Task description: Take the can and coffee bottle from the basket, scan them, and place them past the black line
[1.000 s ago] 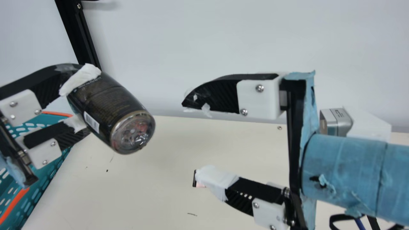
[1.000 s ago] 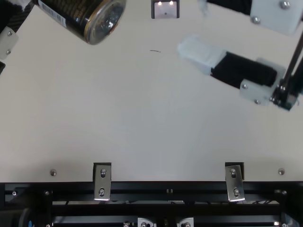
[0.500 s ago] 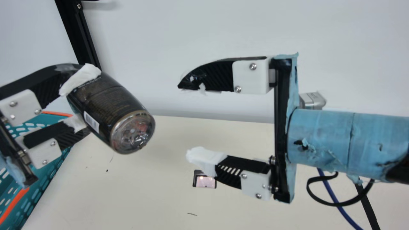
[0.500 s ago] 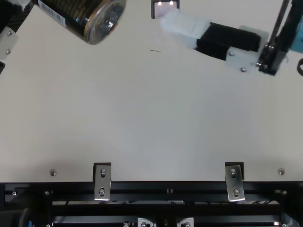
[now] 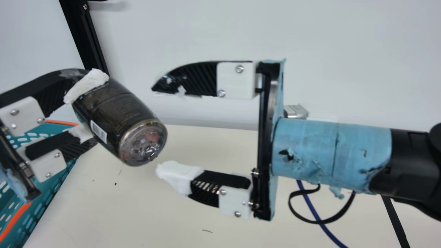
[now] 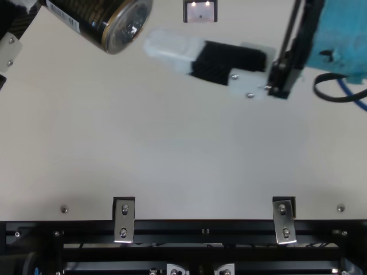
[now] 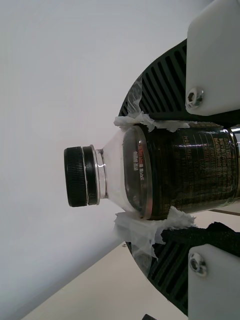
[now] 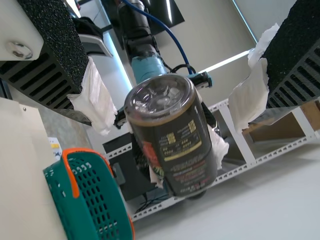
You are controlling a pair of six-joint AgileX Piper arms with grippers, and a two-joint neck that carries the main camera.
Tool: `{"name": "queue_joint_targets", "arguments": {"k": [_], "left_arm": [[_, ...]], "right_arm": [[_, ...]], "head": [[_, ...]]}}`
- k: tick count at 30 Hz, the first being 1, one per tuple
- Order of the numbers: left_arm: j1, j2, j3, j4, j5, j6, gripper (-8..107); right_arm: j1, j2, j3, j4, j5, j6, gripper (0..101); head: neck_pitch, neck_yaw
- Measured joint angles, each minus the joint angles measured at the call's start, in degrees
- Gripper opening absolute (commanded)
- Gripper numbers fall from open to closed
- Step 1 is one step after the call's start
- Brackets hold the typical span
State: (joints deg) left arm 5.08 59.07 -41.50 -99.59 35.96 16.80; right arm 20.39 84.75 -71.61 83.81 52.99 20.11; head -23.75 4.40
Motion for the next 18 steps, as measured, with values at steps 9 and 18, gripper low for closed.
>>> {"name": "queue_joint_targets", "arguments": {"k": [9,18], "left_arm": [[0.0,0.0,0.0,0.0,0.0,0.0,10],[0.0,0.0,0.0,0.0,0.0,0.0,10]], "right_arm": [[5.2,2.0,-0.9,1.6,-2.0,-7.2,101],[5.6,2.0,-0.1,0.3,-2.9,-9.3,101]], "head": [[0.0,0.0],[0.0,0.0]]}}
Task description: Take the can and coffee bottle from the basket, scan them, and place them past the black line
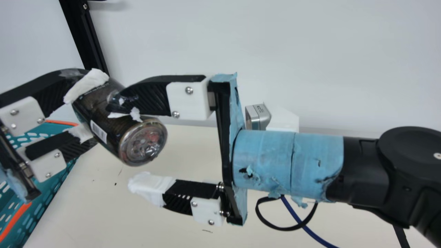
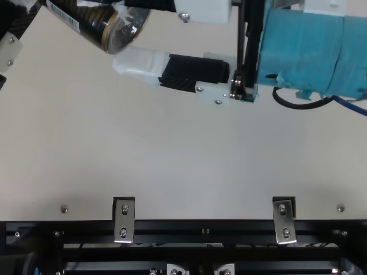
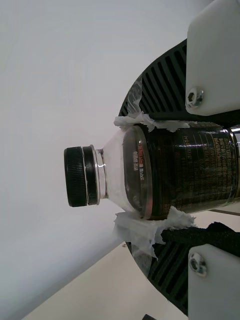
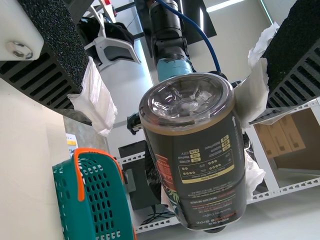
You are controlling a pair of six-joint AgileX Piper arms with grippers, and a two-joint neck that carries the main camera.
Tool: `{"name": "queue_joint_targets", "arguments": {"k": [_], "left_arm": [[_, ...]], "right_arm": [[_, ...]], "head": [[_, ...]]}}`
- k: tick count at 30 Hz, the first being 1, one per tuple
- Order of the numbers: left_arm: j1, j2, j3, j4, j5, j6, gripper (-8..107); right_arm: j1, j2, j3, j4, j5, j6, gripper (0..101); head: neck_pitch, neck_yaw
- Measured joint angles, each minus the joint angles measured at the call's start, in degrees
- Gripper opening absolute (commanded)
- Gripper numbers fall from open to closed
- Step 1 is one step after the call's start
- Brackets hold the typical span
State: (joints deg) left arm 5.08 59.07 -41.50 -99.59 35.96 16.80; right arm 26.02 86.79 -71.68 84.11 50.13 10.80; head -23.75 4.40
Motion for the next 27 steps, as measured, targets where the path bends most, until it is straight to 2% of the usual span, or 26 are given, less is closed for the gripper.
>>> {"name": "queue_joint_targets", "arguments": {"k": [13,23,27], "left_arm": [[0.0,0.0,0.0,0.0,0.0,0.0,10],[0.0,0.0,0.0,0.0,0.0,0.0,10],[0.0,0.0,0.0,0.0,0.0,0.0,10]], "right_arm": [[0.8,1.2,0.6,3.0,-1.4,-4.3,101],[2.2,2.1,-0.6,9.5,-3.3,-13.5,101],[2.2,2.2,-0.7,9.9,-3.8,-15.1,101]], "head": [[0.0,0.0],[0.3,0.0],[0.0,0.0]]}}
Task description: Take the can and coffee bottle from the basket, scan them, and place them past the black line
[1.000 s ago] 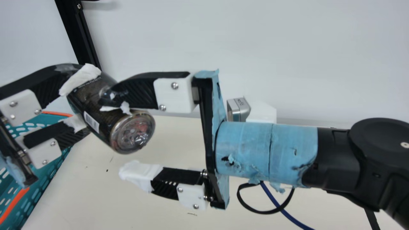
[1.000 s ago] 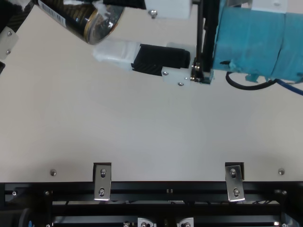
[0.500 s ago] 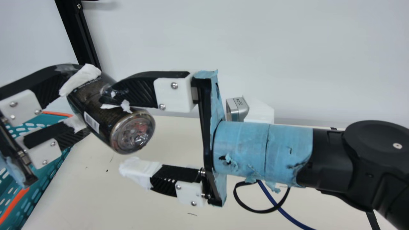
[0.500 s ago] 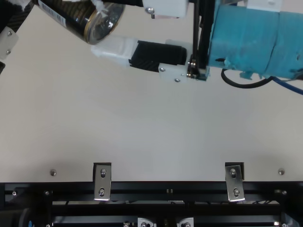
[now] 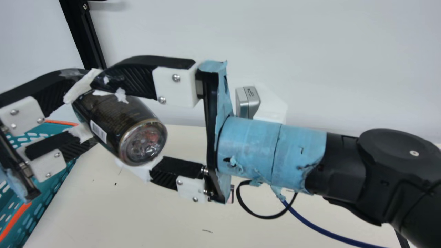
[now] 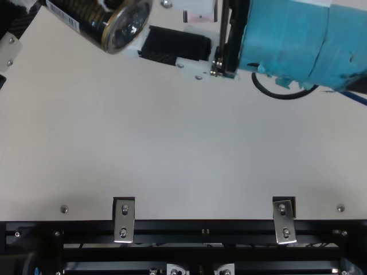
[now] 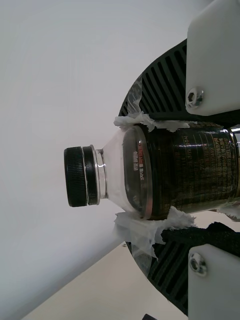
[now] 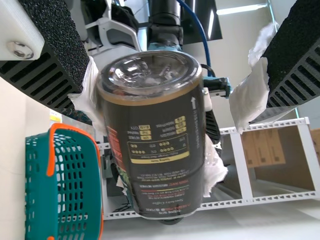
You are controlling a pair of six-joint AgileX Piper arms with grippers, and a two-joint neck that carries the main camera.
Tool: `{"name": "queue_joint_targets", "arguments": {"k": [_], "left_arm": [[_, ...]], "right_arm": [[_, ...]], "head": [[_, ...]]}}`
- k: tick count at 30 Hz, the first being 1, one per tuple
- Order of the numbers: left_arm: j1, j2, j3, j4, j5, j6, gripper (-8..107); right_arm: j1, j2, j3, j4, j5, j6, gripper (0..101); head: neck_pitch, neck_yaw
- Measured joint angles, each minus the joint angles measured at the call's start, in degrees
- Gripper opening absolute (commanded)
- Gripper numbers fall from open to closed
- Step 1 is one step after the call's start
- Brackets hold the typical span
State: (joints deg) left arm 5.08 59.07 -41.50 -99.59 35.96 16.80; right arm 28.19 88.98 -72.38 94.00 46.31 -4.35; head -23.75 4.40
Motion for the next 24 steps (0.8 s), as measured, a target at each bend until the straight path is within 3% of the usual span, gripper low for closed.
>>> {"name": "queue_joint_targets", "arguments": {"k": [7,8,9,20,21,22,24], "left_arm": [[0.0,0.0,0.0,0.0,0.0,0.0,10],[0.0,0.0,0.0,0.0,0.0,0.0,10],[0.0,0.0,0.0,0.0,0.0,0.0,10],[0.0,0.0,0.0,-0.4,0.0,0.0,10],[0.0,0.0,0.0,-0.4,0.0,0.0,63],[0.0,0.0,0.0,-0.4,0.0,0.0,90],[0.0,0.0,0.0,-0.3,0.0,0.0,90]], "right_arm": [[0.0,0.0,0.0,-0.1,0.0,0.0,101],[0.0,0.0,0.0,-0.1,0.0,0.0,75],[0.0,0.0,0.0,-0.1,0.0,0.0,0],[0.0,0.0,0.0,-1.2,-0.1,-0.1,0],[0.0,0.0,0.0,-1.2,-0.1,-0.1,0],[0.0,0.0,0.0,-1.2,-0.1,-0.1,0],[0.0,0.0,0.0,-1.2,-0.1,-0.1,0]], "head": [[0.0,0.0],[0.0,0.0],[0.0,0.0],[0.0,0.0],[0.0,0.0],[0.0,0.0],[0.3,0.0]]}}
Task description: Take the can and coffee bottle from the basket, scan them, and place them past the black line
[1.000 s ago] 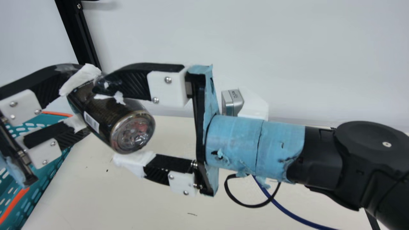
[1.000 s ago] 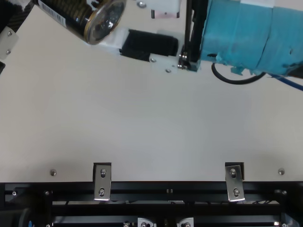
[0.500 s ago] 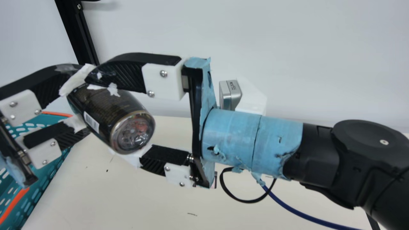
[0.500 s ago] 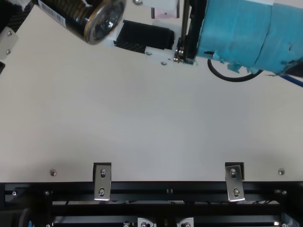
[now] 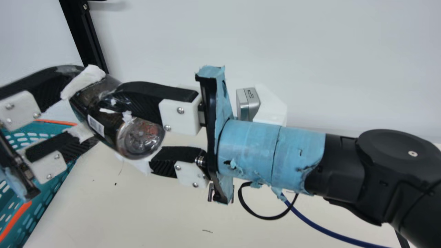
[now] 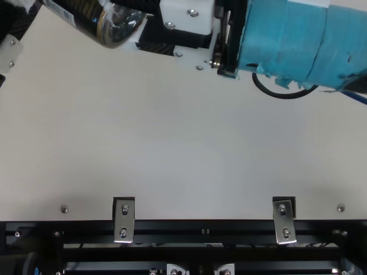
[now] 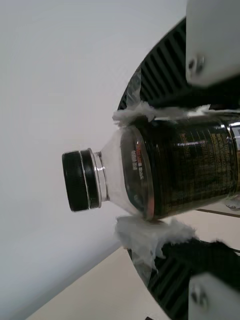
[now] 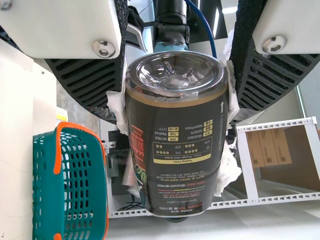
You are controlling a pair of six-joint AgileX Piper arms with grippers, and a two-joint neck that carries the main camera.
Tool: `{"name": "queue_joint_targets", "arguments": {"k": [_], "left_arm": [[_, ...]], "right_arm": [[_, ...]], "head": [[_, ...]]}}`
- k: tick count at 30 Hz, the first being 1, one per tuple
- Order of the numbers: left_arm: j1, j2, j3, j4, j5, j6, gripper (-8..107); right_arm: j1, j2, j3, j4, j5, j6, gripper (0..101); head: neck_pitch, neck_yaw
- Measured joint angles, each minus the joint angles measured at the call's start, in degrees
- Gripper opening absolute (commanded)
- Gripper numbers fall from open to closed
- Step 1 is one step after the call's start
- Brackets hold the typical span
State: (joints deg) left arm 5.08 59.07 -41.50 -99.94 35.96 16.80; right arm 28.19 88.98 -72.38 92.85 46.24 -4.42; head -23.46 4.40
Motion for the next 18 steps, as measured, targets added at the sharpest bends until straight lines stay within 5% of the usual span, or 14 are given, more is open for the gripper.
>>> {"name": "queue_joint_targets", "arguments": {"k": [18], "left_arm": [[5.4,-1.8,-0.6,0.0,-3.5,-0.7,90]], "right_arm": [[0.0,0.0,0.0,0.5,0.0,0.0,0]], "head": [[0.0,0.0]]}}
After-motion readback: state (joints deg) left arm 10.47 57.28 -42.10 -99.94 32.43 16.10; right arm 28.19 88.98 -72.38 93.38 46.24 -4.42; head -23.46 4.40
